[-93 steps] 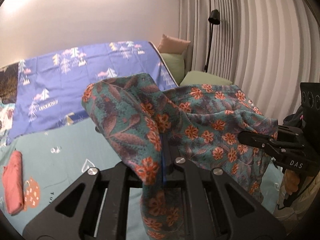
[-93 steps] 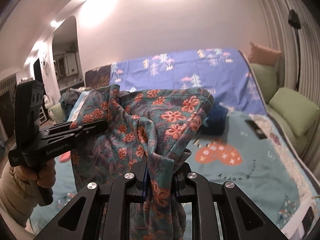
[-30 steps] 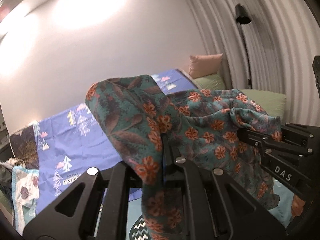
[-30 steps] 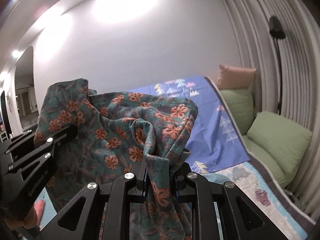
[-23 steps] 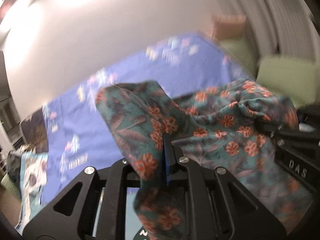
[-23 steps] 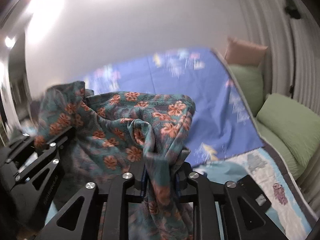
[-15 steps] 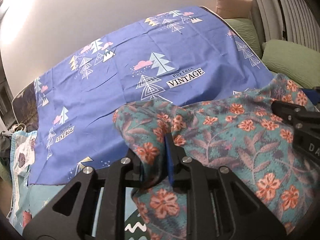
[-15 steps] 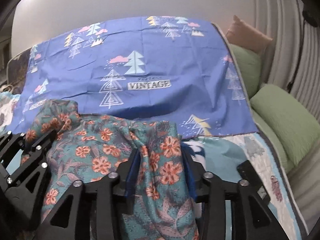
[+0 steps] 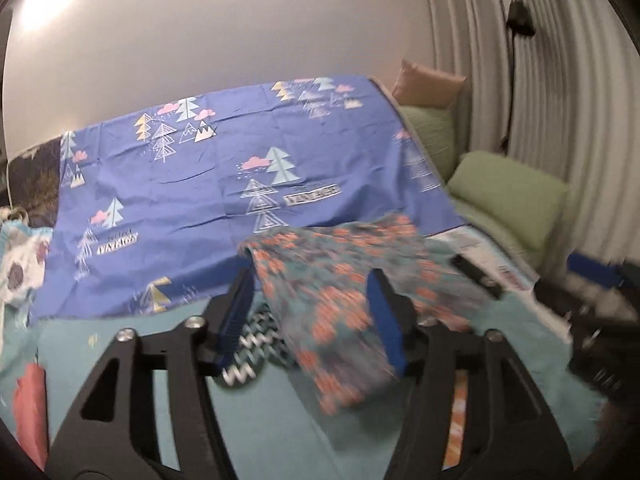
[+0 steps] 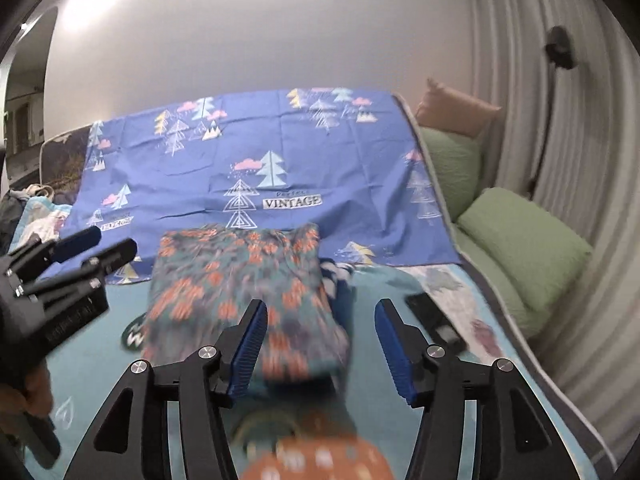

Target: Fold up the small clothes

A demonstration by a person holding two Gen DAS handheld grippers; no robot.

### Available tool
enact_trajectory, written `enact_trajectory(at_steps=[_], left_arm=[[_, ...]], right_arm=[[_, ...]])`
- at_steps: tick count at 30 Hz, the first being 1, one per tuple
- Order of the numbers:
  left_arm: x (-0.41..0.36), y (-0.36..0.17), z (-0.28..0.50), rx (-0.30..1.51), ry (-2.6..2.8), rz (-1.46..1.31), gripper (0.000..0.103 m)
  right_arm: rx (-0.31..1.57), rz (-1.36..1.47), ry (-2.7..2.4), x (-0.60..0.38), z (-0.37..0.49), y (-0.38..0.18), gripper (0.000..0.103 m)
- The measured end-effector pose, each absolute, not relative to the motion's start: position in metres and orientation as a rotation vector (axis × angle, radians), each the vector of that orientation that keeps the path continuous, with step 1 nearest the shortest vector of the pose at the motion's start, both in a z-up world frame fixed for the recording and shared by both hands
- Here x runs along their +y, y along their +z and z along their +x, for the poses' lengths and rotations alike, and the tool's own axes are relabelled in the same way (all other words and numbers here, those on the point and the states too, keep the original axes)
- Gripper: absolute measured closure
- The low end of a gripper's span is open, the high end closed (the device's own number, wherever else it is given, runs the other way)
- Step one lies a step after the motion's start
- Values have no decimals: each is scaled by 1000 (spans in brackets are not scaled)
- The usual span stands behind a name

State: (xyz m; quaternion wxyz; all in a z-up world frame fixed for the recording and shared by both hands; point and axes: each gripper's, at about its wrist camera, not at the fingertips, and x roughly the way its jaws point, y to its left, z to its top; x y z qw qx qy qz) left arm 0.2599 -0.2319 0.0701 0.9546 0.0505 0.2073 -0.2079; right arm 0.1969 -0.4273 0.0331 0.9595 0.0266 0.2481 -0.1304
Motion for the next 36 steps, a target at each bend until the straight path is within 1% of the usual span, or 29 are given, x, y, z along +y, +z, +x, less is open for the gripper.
enact_trajectory(at_steps=[3,6,10,15,26,36], left_arm=[[-222,83,213,407,-434,105,37],[-209,95,164,371,-434,140,31],[-191,104,118,351,-436,144,25],[-169,107,75,360,-438,119,23],[-127,101,21,362,-375,107,21],[-111,96,2,363,-370,106,21]], right_arm=[[499,92,-255,-420,143,42,41],[483,82,-271,-403,94,53,40],[453,62,-302,-382,44,65,36],[458,98,-276,-360,-1,75,33],[417,142,-284,-327,-61,76,31],[400,116,-298,-303,-81,77,28]])
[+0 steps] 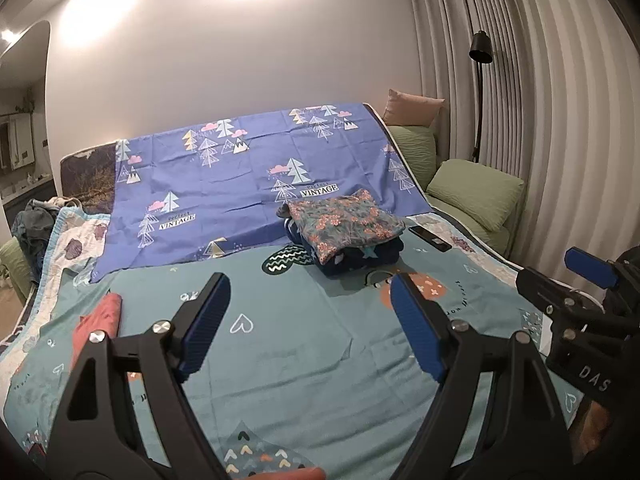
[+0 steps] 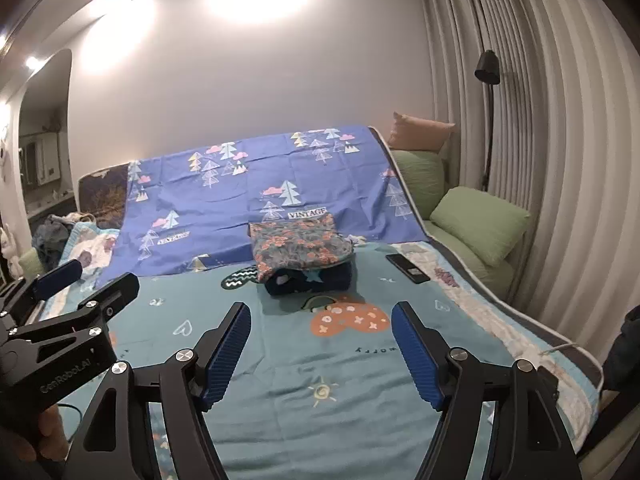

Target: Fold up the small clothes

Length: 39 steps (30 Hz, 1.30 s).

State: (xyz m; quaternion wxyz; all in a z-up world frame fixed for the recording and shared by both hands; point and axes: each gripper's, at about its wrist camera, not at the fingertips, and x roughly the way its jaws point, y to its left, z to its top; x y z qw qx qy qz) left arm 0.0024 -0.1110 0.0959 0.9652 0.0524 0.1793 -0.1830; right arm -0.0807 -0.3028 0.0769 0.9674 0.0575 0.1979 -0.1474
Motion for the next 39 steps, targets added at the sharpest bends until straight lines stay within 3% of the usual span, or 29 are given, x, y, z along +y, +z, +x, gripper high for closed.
enact_trajectory(at_steps=[39], left_arm=[[-117,86,4,395,-373,129,20]], right_arm=[[440,116,-313,-293,-76,63,27]])
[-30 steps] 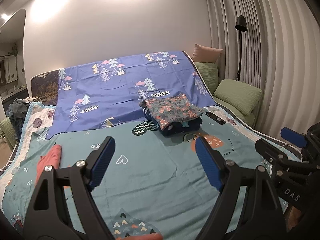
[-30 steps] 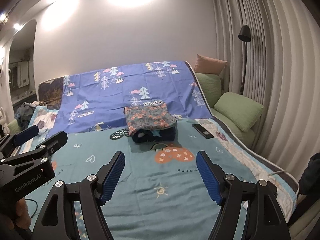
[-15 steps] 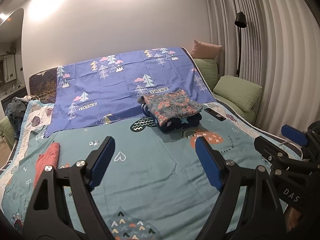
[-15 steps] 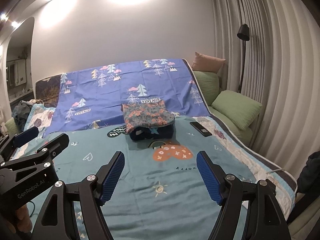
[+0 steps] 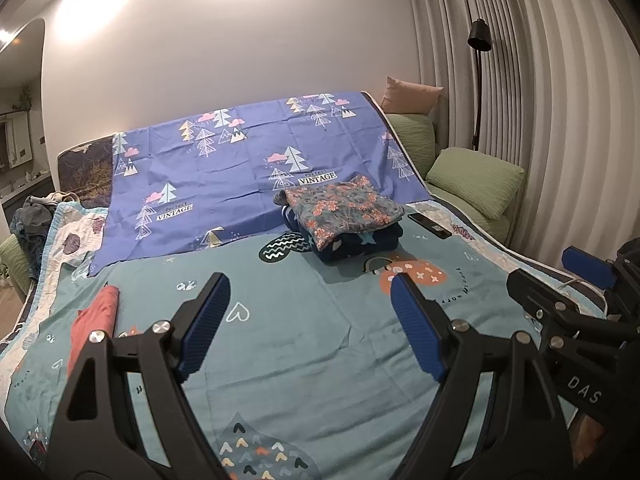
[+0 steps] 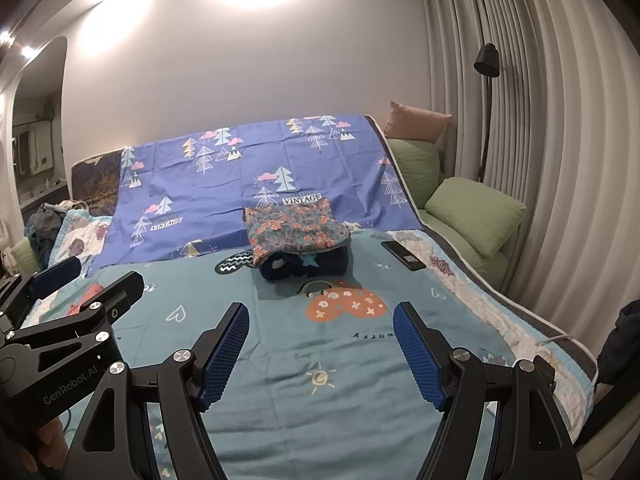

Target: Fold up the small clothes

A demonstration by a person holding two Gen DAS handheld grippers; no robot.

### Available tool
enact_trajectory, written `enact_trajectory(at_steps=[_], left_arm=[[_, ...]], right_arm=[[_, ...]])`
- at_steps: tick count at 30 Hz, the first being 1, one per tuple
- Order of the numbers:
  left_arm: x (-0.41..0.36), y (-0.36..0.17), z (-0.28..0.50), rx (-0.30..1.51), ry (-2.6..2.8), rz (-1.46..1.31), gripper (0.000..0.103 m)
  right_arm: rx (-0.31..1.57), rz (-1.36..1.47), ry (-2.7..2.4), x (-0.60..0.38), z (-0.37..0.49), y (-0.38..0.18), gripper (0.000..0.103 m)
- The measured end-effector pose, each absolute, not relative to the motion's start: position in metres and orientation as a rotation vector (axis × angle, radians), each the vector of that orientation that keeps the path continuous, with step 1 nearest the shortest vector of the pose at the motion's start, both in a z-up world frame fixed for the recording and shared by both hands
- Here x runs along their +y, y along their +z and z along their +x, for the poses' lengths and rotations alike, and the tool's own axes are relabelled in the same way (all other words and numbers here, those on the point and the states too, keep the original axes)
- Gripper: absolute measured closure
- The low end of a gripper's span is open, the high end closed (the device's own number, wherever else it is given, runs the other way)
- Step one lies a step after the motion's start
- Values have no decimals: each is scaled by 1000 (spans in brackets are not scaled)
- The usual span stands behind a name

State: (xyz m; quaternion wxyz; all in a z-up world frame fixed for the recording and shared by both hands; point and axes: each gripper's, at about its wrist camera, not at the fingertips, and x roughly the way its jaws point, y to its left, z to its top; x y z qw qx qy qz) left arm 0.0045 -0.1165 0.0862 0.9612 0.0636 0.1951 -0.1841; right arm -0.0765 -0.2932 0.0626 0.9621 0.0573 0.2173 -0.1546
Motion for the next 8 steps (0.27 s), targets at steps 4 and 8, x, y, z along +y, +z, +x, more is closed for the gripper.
enact_trajectory(at_steps=[4,8], left_arm=[[-117,86,4,397,-373,130,21],[-117,86,4,397,-373,129,21]], right_arm=[[440,116,-312,-294,-76,63,27],[440,116,-313,-293,-77,63,27]])
